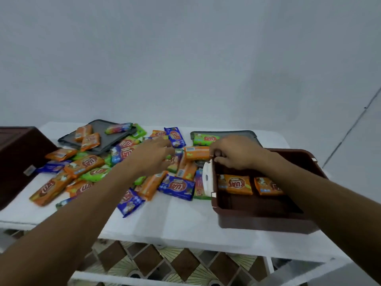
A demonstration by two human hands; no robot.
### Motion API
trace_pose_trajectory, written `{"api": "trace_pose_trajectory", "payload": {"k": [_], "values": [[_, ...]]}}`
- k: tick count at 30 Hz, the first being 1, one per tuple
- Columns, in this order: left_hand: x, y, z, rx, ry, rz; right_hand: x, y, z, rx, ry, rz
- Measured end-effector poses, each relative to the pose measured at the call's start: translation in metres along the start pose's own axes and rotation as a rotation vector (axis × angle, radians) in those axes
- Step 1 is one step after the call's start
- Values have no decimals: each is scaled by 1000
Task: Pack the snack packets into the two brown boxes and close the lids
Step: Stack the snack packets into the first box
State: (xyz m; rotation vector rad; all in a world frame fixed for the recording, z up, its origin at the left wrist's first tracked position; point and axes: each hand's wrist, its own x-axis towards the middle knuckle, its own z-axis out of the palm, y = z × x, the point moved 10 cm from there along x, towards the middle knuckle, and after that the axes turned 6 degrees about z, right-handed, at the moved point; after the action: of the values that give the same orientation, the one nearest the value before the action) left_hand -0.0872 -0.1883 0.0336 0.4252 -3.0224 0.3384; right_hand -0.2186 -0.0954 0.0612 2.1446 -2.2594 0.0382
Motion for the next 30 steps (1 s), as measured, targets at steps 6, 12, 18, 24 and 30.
{"api": "trace_pose_trajectory", "payload": {"k": [6,12,18,24,30], "values": [[-90,-98,76,-161,-237,-369,60,-87,19,-7,-78,-37],[-99,-115,103,-371,-154,-427,91,-136,95,-82,-286,28],[-102,-123,96,-843,-103,-399,110,-136,121,52,-262,243],[-112,-135,87,-1170,32,-415,129,-127,113,275,-191,422],[-123,-165,71,-886,108,-342,137,-144,122,466,-61,654]]}}
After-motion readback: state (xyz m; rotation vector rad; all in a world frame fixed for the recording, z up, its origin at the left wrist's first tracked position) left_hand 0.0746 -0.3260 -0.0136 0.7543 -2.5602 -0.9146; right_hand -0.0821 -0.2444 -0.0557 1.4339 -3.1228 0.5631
